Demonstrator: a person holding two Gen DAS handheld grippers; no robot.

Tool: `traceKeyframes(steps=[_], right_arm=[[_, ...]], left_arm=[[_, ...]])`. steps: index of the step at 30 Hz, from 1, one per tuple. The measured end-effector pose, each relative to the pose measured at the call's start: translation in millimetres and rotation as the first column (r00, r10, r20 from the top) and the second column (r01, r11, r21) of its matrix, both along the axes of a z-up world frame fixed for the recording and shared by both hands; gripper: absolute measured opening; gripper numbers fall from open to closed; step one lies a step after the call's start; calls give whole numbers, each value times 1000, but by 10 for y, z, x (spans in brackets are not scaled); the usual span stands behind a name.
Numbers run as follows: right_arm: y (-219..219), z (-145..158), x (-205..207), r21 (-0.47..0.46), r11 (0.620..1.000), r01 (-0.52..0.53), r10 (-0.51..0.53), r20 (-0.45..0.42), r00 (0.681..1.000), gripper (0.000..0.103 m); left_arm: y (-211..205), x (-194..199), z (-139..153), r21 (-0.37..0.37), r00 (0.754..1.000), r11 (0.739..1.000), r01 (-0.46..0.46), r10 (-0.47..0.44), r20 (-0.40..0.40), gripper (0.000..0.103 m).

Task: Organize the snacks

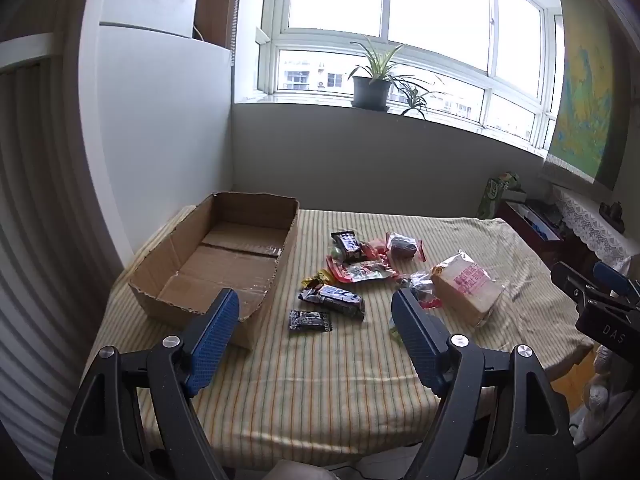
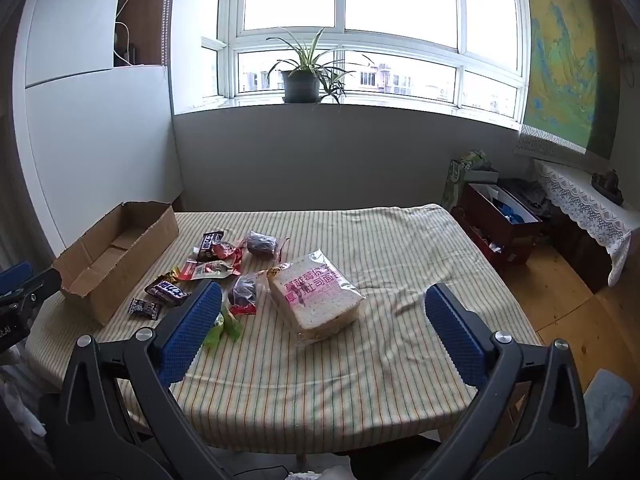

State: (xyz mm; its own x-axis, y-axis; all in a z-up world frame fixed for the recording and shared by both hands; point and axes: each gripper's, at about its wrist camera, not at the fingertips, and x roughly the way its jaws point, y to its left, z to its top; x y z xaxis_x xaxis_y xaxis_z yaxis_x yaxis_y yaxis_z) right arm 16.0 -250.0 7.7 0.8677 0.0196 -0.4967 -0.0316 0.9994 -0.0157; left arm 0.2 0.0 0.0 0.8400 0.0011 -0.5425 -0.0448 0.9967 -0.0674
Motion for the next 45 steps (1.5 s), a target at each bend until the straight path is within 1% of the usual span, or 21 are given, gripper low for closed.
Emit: traceKeyframes(steps=[4,5,8,10,13,15,19,45], right_arm=[[6,-9,-16,2,1000,-2,2,-2,1000,103],[-2,11,10,1,1000,1,-1,-3,1000,103],[-24,59,67,1,1000,1,-1,-4,1000,103],[-4,71,29,-5,1000,0,0,7,1000,103],[-12,70,81,-2,1000,-1,1,6,1000,103],[22,51,45,-8,1000,2,-2,17,1000,103],[32,48,48,-10,1000,0,0,17,1000,103],[49,49,35,-10,1000,-7,7,16,1000,103]], left_arm=[[-21,19,0,-2,1000,1000,5,-5,-1,79],[23,-16,-12,-13,1000,1000,2,-1,10,79],[30,-28,-11,-12,1000,1000,4,-4,11,79],[22,-21,-17,-15,1000,1000,-2,2,9,79],[26,-31,-26,-14,1000,1000,-3,3,8,79],[67,-37,33,-16,1000,1000,-3,3,7,79],[33,-6,-16,-15,1000,1000,-1,1,5,79],[-10,-14,-15,-23,1000,1000,10,-10,5,79]])
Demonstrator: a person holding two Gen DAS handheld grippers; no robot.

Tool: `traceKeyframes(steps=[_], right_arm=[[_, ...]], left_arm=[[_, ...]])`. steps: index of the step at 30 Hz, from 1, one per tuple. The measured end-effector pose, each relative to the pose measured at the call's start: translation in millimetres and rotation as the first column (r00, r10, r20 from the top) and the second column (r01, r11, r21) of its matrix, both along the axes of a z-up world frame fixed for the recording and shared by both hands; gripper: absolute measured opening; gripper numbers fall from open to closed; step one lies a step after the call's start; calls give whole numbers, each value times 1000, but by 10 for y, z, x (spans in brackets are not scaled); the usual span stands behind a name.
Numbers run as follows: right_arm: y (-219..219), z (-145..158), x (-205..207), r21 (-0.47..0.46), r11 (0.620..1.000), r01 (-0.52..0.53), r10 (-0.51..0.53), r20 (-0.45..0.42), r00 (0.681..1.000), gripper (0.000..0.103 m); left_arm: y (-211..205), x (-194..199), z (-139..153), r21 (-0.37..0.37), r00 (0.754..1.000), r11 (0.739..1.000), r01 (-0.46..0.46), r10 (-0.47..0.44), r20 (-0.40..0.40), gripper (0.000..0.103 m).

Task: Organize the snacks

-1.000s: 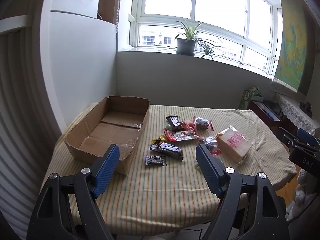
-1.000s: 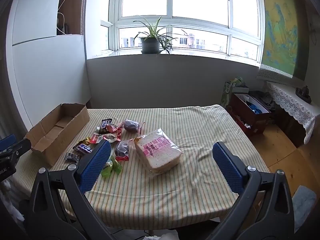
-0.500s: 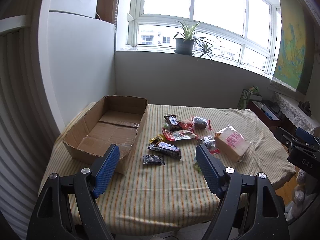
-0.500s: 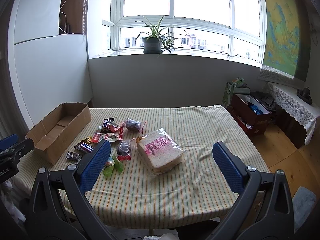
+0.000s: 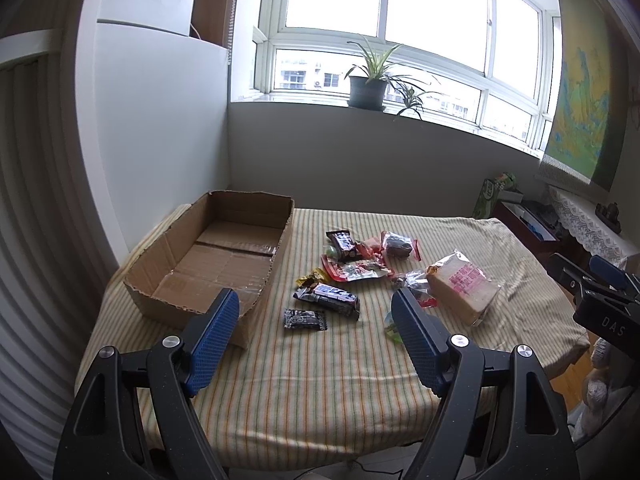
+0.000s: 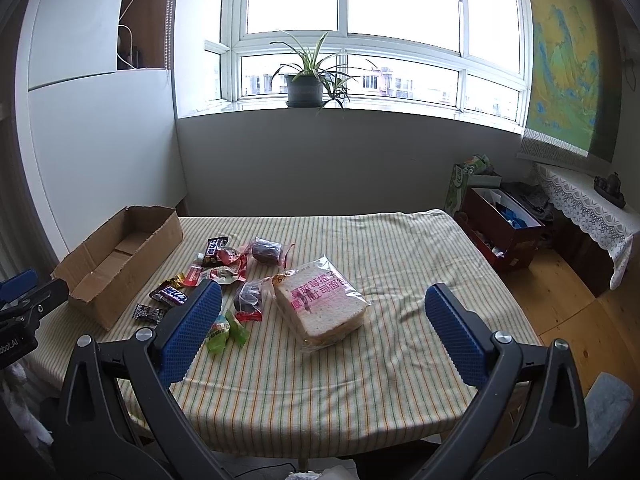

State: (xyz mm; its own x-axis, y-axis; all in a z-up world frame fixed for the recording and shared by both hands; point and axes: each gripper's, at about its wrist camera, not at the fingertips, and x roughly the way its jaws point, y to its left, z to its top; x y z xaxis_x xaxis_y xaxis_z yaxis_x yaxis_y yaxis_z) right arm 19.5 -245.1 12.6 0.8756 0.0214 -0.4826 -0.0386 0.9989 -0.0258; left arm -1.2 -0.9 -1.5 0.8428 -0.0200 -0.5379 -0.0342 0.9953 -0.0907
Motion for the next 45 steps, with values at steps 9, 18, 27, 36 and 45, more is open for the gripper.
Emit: traceKeyframes(steps=[9,18,27,36,45], right_arm=[[-6,-10,12,2,1000,-7,7,-8,1000,103],[-4,-30,21,4,1000,-6,6,-13,1000,103],[-4,-57,26,2,1000,-9,9,-17,1000,103],[-88,-172,143,10,1000,-7,7,-54,998,103],[-179,-238,259,16,1000,-18,20,-83,996,103]], left_arm=[[-18,0,-4,0,1000,1000,0,0,-2,79],[-27,0,-6,2,1000,1000,2,-2,-3,79],[-47,5,-14,-1,1000,1000,6,-6,-7,79],[-18,61,-59,-7,1000,1000,10,-10,-23,79],[-43,173,-166,-22,998,999,30,-31,-52,79]])
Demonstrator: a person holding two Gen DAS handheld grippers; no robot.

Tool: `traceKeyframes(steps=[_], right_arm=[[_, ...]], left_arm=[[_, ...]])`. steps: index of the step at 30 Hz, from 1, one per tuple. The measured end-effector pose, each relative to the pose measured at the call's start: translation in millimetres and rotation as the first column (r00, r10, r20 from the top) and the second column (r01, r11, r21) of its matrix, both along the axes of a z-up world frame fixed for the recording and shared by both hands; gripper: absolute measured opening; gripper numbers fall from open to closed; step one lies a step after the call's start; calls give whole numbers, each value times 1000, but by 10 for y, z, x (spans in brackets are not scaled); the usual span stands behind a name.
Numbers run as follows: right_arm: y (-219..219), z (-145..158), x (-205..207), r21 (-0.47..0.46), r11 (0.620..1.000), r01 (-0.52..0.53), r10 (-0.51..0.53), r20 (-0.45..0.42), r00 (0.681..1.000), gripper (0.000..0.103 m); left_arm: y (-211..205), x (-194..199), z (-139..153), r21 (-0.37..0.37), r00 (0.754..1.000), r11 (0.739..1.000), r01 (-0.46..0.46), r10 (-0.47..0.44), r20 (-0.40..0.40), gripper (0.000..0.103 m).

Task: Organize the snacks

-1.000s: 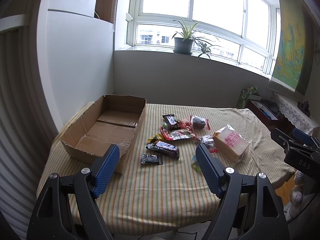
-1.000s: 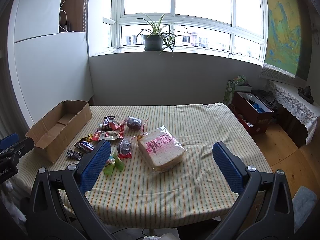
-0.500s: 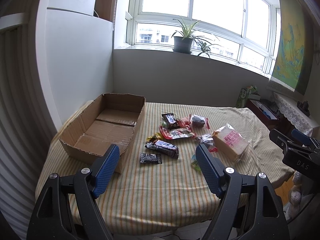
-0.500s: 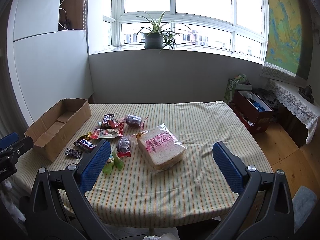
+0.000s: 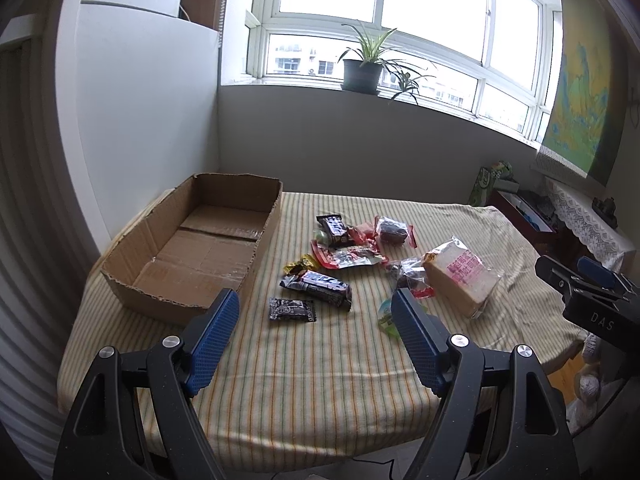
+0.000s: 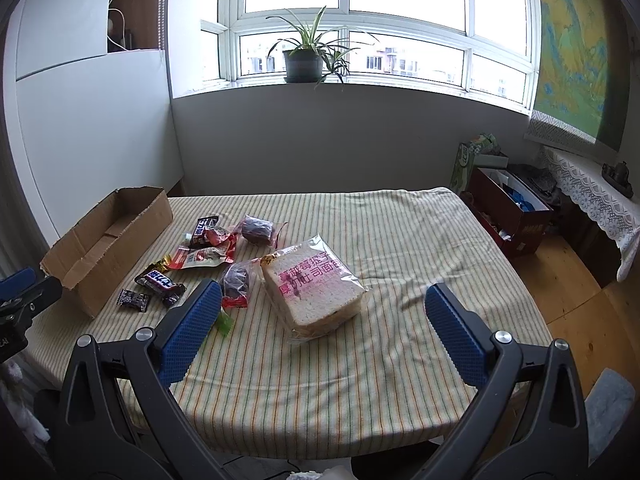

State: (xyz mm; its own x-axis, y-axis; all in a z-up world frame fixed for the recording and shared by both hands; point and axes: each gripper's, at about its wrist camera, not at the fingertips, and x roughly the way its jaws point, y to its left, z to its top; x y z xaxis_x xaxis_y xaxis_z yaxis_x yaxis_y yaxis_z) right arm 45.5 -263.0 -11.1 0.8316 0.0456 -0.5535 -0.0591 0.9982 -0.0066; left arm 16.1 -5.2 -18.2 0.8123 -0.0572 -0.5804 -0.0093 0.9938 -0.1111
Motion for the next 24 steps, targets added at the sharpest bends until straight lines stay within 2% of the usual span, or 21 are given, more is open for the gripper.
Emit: traceKeyframes(steps=[4,10,13,15,18,21,24], right_arm=[[-71,-32,94,7,1000,-12,12,-14,1000,103],[-247,-115,279,76,994,-79,82,-37,996,102],[-343,-158,397,110,987,-114,121,-53,991,95],[-421,-200,499,135,983,-123,134,-71,989,95],[-531,-275,669,165,977,-137,158,-119,980,90],[-597,-367,852,178,967,-181,211,-171,962,87],[-631,-482,1042,198,958,-210,254,-233,939,76]], left_arm=[[-47,52,-58,-5,1000,1000,19,-19,-15,79],[-193,146,-163,-31,997,998,62,-63,-45,78],[-326,203,-217,-47,993,994,101,-104,-62,77],[-432,250,-259,-56,988,990,131,-135,-76,76],[-572,333,-329,-83,979,982,173,-180,-97,69],[-687,443,-408,-127,968,971,203,-219,-126,64],[-806,529,-466,-149,958,962,227,-248,-143,58]])
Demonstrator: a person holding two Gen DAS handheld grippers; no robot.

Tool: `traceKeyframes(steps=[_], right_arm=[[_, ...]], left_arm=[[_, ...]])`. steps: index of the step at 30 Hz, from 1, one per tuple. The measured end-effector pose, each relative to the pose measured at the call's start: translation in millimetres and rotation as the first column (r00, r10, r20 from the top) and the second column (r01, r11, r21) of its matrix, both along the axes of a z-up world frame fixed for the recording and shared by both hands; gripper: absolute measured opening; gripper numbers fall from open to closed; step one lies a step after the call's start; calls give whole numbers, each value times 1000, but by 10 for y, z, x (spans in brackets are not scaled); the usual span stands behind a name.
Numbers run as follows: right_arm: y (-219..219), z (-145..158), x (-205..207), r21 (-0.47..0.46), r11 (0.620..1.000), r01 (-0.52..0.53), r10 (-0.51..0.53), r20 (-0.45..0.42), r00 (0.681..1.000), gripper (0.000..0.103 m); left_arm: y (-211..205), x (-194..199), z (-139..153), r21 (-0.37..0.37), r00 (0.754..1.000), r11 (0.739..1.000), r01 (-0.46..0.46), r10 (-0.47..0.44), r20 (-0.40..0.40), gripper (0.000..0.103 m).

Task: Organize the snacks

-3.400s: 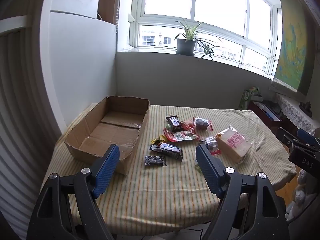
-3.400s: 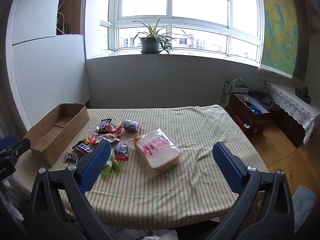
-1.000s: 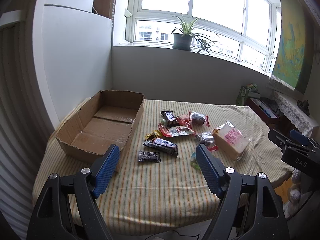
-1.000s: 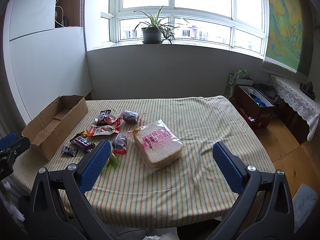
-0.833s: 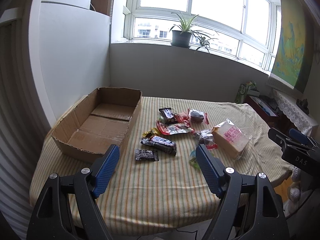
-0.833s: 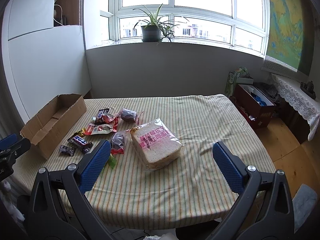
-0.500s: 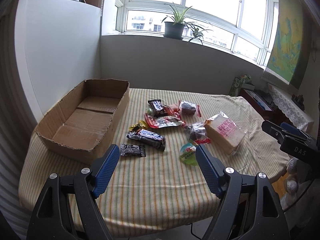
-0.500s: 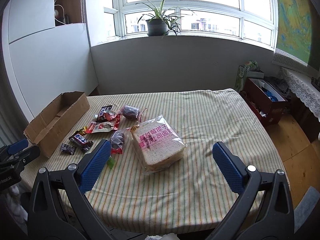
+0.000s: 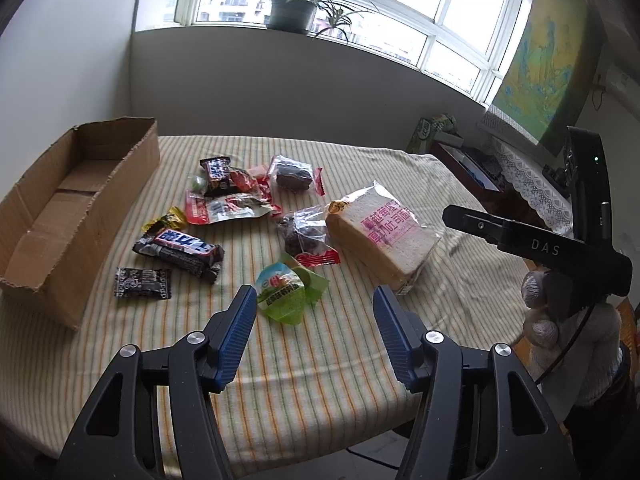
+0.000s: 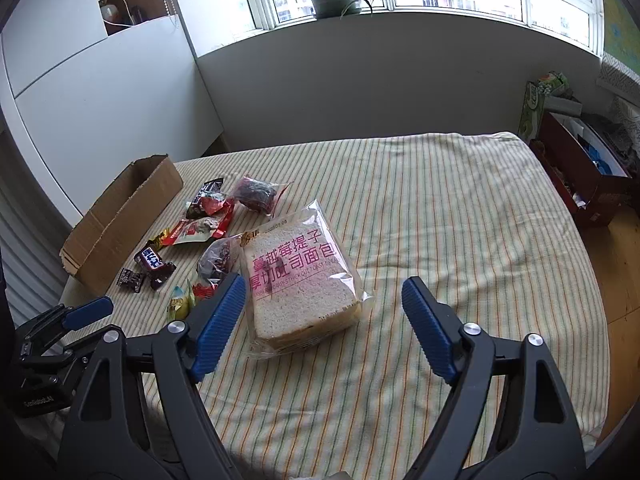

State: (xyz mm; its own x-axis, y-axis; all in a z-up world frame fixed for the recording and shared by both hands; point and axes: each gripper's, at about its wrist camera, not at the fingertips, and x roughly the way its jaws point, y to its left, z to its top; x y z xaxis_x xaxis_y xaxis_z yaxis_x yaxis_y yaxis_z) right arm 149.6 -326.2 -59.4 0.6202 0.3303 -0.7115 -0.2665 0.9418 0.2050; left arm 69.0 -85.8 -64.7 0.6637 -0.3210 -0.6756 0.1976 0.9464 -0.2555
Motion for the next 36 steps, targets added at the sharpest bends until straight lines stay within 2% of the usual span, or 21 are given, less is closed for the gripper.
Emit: traceKeyframes(steps=[2,6,9,11,19,28,33,36], right_arm=[[-36,-86,114,29,999,-29,30,-49,998,75],[-105,-203,294,84,995,-62,71,-116,991,75],[-167,-265,425,134,989,-70,91,-162,983,75],[-185,-296,503,160,984,-79,109,-188,976,71],[-90,-435,766,205,969,-138,192,-271,943,68],[-46,-532,835,210,964,-163,224,-308,925,63],[-37,-525,819,223,959,-175,242,-320,916,55],[-26,-508,787,219,959,-178,243,-319,916,53]], left_arm=[[-71,57,-25,-16,1000,1000,20,-20,-15,57],[-211,191,-110,-55,996,997,60,-63,-57,49],[-313,292,-171,-81,992,993,84,-91,-83,49],[-364,372,-230,-114,988,989,96,-108,-110,47],[-564,633,-396,-167,973,978,122,-151,-175,47],[-607,854,-493,-178,970,978,111,-145,-196,46],[-623,892,-469,-174,971,977,124,-155,-181,39],[-668,932,-451,-162,973,978,130,-157,-171,38]])
